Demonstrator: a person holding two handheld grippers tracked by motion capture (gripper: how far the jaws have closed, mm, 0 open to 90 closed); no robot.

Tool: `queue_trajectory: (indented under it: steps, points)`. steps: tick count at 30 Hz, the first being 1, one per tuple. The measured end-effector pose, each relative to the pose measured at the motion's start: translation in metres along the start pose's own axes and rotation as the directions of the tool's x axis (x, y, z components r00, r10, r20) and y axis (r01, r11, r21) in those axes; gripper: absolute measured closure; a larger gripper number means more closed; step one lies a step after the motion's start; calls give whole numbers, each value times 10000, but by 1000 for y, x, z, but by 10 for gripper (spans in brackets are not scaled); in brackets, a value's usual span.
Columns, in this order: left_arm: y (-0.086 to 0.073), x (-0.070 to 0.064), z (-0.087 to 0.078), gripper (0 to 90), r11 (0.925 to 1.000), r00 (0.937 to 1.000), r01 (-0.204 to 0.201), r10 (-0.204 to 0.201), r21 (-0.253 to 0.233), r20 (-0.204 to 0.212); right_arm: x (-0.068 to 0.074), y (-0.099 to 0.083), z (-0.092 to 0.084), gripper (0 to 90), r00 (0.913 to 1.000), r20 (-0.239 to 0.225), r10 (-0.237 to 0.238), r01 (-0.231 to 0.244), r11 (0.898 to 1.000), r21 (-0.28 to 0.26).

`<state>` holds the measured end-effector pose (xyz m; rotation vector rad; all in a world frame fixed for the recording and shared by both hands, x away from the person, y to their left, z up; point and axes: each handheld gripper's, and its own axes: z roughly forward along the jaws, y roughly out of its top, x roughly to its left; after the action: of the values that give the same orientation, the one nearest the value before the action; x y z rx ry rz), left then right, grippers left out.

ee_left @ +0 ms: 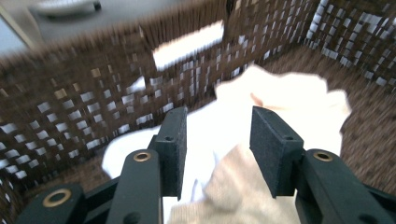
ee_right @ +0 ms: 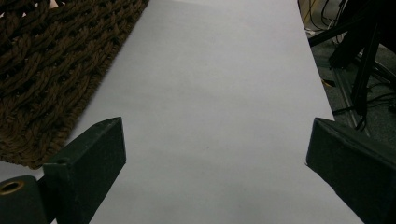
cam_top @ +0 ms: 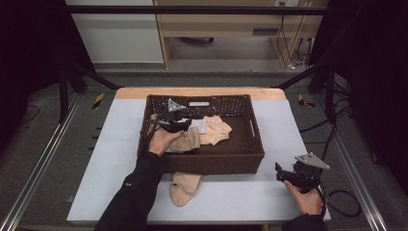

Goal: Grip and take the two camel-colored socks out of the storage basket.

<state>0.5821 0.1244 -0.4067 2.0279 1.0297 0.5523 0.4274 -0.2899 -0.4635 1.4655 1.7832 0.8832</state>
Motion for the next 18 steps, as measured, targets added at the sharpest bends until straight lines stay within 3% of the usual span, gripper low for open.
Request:
queue_trajectory:
  steps: [3,9,18]
  points:
    - [-4,1,3,547,9993,9997,179,-184,335,132,0,0,0,51,10000,11,-1,1,10000,-12]
    - [-12,-2,7,484,9958,9999,-146,144,907,22,1,0,1,51,10000,3,-15,15,10000,51]
    - [-17,-6,15,465,9867,9990,-446,445,1565,42,2,0,1,53,10000,-38,-29,29,10000,67]
